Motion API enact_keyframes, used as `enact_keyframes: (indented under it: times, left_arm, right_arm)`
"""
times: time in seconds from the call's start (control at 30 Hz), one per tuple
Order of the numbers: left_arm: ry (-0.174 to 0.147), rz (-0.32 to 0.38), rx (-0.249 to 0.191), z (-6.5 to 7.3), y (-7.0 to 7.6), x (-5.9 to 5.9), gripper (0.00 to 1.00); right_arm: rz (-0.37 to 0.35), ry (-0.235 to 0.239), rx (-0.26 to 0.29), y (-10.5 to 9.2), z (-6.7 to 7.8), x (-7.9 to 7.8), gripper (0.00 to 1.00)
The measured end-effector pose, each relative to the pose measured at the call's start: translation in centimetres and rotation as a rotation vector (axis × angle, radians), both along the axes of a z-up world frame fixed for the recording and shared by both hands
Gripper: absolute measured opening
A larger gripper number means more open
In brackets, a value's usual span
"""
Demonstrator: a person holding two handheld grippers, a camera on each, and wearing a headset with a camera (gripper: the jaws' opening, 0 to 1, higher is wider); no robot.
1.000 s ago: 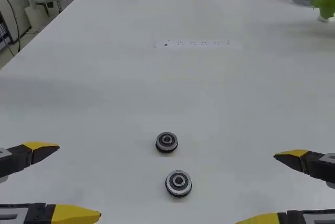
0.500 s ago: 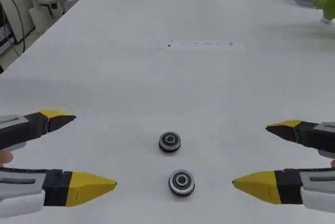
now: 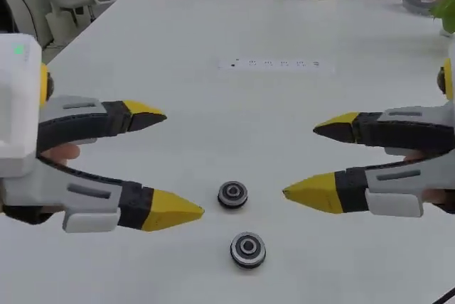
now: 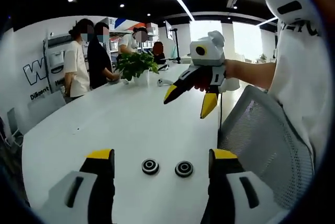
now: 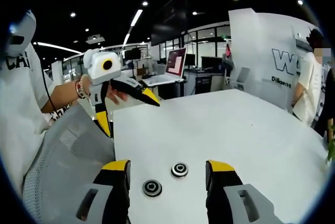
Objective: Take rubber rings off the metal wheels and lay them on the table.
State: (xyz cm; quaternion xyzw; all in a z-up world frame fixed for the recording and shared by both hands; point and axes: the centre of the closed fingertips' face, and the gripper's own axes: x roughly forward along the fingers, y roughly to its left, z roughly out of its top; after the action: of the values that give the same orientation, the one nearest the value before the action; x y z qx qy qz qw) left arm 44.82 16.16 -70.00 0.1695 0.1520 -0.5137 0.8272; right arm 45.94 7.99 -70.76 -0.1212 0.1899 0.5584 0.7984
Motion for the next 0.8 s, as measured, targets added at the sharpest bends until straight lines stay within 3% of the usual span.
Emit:
enact_keyframes:
  times: [0.27, 0.43, 0.53, 0.8]
  left_arm:
    - [-0.005, -0.1, 0.003, -1.2, -2.9, 0.5, 0.58]
    - [-0.021, -0.118, 0.003, -2.3, -4.0, 1.3, 0.51]
    - [-0.003, -0.102, -0.01, -3.3, -4.5, 2.0, 0.47]
    - [0.05, -0.058, -0.044, -6.1, -5.0, 2.3, 0.38]
  right_arm:
    - [0.072, 0.004, -0.028, 1.4, -1.8, 0.4, 0.44]
    - [0.108, 0.018, 0.005, 2.1, -3.0, 0.1, 0.38]
    - [0.111, 0.048, 0.018, 2.3, -4.4, -0.2, 0.34]
    - [0.147, 0.104, -0.046, 2.2, -8.3, -1.3, 0.28]
